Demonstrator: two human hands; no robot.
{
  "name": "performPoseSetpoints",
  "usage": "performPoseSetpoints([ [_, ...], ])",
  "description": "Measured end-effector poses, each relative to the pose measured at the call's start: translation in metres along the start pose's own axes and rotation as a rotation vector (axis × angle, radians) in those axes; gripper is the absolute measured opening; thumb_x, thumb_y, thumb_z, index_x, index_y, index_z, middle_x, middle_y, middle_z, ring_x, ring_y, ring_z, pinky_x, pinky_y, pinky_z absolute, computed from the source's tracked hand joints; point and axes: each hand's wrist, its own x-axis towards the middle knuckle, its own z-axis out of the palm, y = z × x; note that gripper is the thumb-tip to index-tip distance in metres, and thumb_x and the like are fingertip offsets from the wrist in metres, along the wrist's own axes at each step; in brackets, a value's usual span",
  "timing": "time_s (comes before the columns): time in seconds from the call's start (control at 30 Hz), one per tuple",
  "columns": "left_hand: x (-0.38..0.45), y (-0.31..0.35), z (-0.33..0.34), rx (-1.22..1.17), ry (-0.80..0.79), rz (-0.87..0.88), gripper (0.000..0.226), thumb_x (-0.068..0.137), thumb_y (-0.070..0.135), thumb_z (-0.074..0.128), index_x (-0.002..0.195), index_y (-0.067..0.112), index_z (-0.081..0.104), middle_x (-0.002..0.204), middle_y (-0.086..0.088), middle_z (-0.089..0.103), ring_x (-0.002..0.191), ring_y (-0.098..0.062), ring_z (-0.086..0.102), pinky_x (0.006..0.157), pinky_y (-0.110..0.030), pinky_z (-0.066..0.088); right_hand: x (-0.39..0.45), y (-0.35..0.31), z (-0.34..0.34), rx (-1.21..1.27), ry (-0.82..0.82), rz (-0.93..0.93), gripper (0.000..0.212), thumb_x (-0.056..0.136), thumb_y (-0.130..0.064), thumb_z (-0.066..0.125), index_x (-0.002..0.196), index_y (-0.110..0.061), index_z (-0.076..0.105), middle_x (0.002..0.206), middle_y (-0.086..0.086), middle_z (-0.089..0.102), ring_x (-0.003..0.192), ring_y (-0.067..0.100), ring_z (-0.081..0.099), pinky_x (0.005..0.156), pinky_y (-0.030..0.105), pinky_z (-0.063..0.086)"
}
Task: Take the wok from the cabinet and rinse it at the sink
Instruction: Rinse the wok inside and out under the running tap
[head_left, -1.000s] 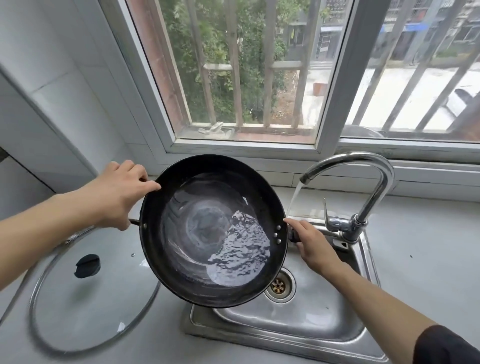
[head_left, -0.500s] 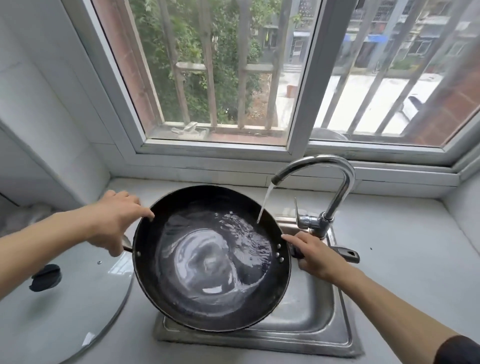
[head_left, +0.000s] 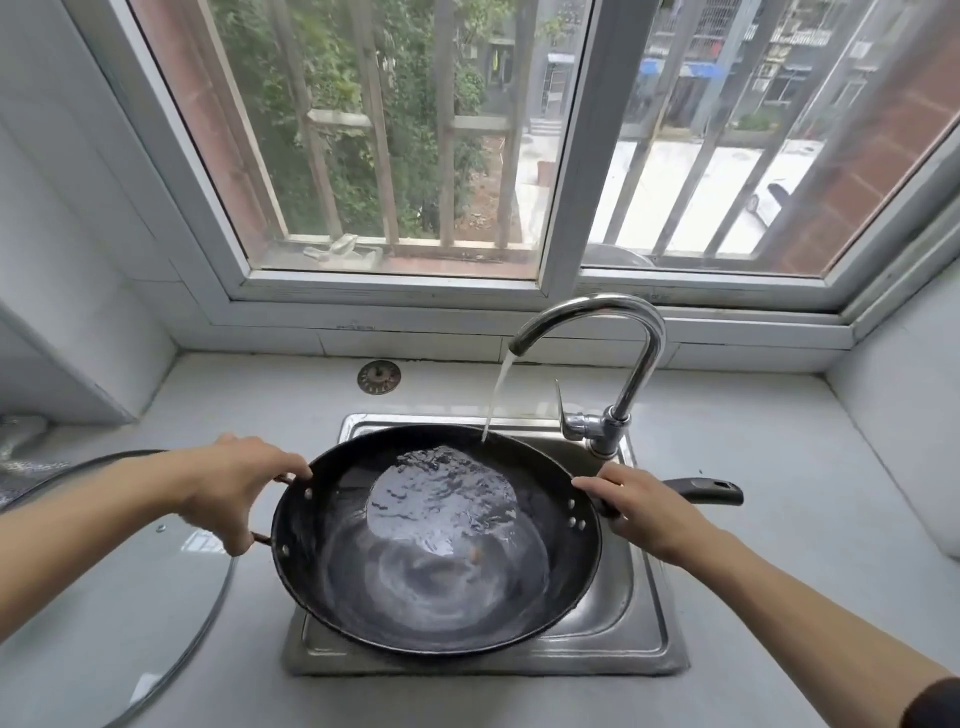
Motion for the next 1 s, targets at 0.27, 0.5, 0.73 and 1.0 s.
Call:
performPoseSetpoints([
  [0.27,0.017,-0.006,0.019,-0.156,-0.004,0.091,0.090,0.043,0.041,0.065,0.130,0.050,0.044,0.127,0.021,0.056,0.114,0.002,0.053,0.093,-0.025,0.049,-0.005,0.004,-0.024,-0.165,0.014,0.048,0.067,0.065,-0.001,0.076,0.119,-0.035,0.056,0.084,-0.004,0.056,0.062,0.024,0.052,0.057,0.034,0.048],
  [0.5,0.047,0.003,0.024,-0.190,0.037,0.138,0.100,0.043,0.041,0.067,0.139,0.044,0.040,0.128,0.020,0.054,0.115,-0.003,0.053,0.096,-0.027,0.048,-0.011,0.004,-0.060,-0.263,0.026,0.078,0.066,0.057,0.007,0.075,0.111,-0.030,0.064,0.081,-0.003,0.058,0.059,0.025,0.054,0.053,0.034,0.046],
  [0.73,0.066,0.019,0.019,-0.242,0.014,0.255,0.093,0.052,0.033,0.072,0.140,0.033,0.044,0.133,0.013,0.054,0.119,-0.002,0.051,0.100,-0.024,0.045,-0.025,0.009,-0.086,-0.325,-0.013,0.096,0.064,0.060,0.005,0.073,0.111,-0.032,0.067,0.080,-0.005,0.058,0.063,0.023,0.056,0.053,0.032,0.042],
  [1.0,0.089,0.026,0.017,-0.236,0.062,0.272,0.107,0.044,0.042,0.069,0.146,0.033,0.036,0.140,0.016,0.048,0.126,-0.003,0.046,0.107,-0.027,0.041,-0.038,0.008,-0.108,-0.371,-0.009,0.108,0.064,0.061,0.005,0.071,0.112,-0.034,0.064,0.080,-0.004,0.058,0.062,0.023,0.055,0.050,0.035,0.046],
])
